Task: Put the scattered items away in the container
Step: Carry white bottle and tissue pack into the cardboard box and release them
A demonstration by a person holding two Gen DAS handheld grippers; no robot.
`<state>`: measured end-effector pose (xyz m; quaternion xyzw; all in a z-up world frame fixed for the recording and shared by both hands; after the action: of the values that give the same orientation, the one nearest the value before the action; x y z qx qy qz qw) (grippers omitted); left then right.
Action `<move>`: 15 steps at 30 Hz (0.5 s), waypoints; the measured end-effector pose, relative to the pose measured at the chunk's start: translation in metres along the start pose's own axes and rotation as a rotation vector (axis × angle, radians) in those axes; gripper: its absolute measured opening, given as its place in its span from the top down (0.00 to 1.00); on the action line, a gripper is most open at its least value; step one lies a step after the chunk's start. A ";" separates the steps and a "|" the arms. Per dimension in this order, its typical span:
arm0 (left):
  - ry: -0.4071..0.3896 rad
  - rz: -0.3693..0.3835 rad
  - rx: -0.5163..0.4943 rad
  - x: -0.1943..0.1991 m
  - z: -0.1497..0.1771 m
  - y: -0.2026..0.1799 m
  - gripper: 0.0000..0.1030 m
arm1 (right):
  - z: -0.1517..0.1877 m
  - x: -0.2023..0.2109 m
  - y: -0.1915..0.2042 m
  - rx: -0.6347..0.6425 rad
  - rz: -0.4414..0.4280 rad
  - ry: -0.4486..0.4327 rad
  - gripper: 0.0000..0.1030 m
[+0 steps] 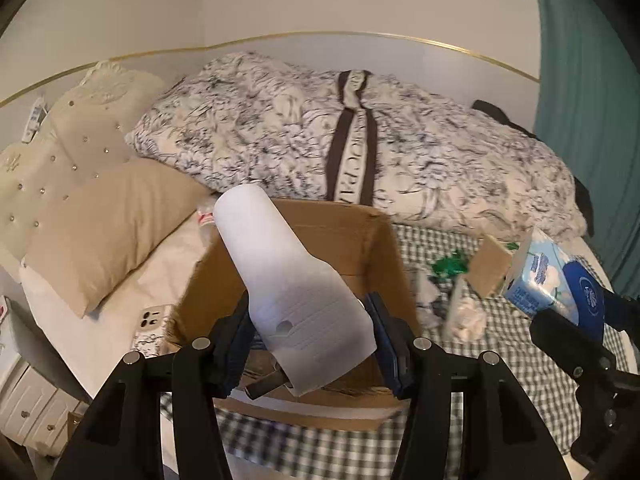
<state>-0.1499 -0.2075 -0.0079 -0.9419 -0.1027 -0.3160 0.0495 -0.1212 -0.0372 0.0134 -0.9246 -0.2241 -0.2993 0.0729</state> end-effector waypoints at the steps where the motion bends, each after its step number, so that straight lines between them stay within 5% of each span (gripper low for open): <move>1: 0.000 -0.005 0.003 -0.003 -0.001 0.004 0.47 | -0.001 -0.005 0.005 0.005 -0.004 0.005 0.35; 15: 0.097 -0.038 0.028 -0.078 0.008 0.040 0.47 | 0.000 -0.106 0.042 0.047 -0.056 0.127 0.35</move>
<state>-0.1963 -0.2579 -0.0627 -0.9227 -0.1223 -0.3605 0.0615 -0.1784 -0.1141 -0.0491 -0.8951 -0.2517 -0.3541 0.1005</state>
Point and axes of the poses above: each gripper's, at about its wrist camera, not at the fingertips, and x roughly against the way its jaws point, y to its left, z to its underside, the point moved 7 cm from there along -x, roughly the way its jaws point, and after that the axes turned 1 degree about x, right-handed, at the moved point
